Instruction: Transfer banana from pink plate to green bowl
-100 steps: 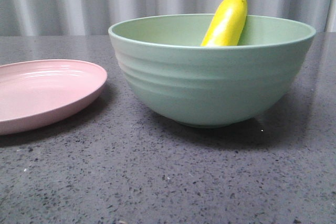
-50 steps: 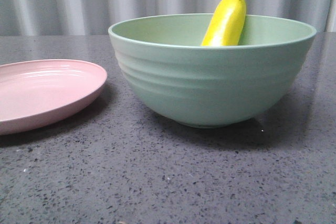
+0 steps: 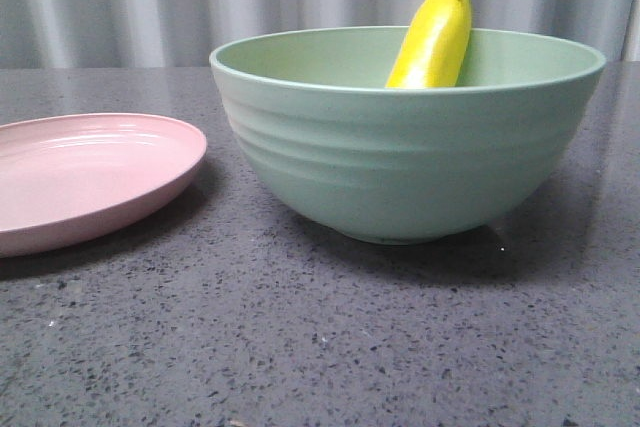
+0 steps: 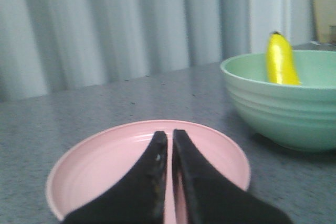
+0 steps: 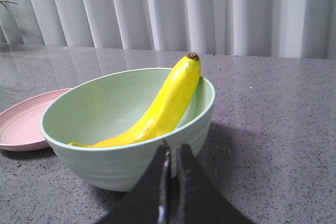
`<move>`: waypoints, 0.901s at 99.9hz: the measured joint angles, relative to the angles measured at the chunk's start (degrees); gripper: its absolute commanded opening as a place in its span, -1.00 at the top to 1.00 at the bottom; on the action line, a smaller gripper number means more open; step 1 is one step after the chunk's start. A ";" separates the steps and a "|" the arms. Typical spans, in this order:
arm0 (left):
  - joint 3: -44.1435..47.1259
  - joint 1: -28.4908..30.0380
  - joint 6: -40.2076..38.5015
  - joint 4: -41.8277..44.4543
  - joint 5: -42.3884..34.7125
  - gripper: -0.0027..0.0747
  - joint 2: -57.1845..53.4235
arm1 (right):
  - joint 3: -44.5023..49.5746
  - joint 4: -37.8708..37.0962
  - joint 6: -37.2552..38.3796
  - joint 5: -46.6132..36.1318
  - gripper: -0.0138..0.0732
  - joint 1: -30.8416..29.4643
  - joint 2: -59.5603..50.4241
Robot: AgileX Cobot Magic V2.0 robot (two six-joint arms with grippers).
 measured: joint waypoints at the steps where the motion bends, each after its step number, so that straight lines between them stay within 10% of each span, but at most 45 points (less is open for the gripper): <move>1: 0.00 0.49 0.00 0.00 -0.11 0.98 0.00 | 0.00 0.00 0.00 0.00 0.83 0.00 0.00; 37: -0.04 21.94 0.00 0.03 7.87 0.98 -6.20 | 0.00 0.00 0.00 0.00 0.83 0.00 0.00; 61: 0.00 24.53 0.00 0.26 23.30 0.98 -6.20 | 0.00 0.00 0.00 0.08 0.83 0.00 -0.04; 90: -0.04 24.61 0.00 0.48 24.70 0.98 -6.20 | 0.00 0.00 0.00 0.08 0.83 0.00 -0.04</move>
